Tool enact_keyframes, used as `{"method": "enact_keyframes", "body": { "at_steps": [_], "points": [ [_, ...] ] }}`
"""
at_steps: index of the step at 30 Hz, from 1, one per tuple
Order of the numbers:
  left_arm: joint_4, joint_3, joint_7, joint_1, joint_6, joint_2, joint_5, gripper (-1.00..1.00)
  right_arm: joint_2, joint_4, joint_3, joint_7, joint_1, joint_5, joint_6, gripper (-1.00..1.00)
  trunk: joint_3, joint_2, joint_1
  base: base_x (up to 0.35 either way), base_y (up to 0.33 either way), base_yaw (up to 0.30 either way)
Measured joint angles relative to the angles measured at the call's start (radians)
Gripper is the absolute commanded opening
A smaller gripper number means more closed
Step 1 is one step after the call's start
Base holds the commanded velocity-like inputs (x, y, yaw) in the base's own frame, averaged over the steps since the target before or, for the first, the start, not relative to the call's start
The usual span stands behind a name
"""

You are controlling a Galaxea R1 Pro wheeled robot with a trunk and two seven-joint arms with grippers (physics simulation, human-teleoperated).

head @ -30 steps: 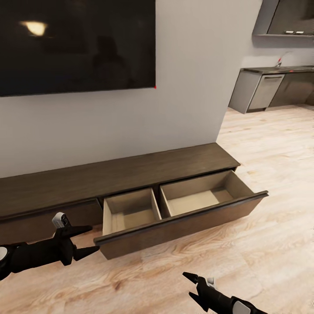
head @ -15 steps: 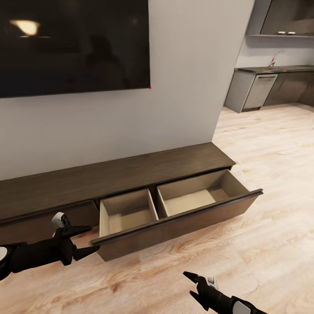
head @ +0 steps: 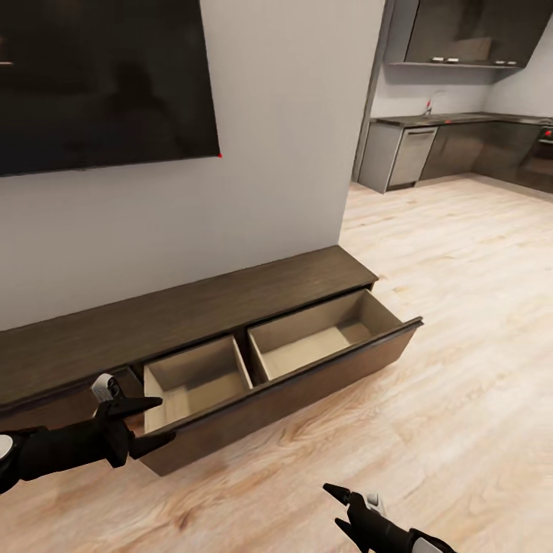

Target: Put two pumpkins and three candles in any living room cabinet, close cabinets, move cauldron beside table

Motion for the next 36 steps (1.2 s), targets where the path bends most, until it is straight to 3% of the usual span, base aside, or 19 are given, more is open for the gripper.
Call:
{"method": "enact_keyframes", "body": {
  "at_steps": [36],
  "points": [
    [0.0, -0.002, -0.001, 0.0, 0.001, 0.0, 0.0, 1.0, 0.0, 0.0, 0.0, 0.0, 0.001, -0.003, -0.002, 1.0, 0.013, 0.0, 0.0, 0.0, 0.0, -0.278]
  ]
}}
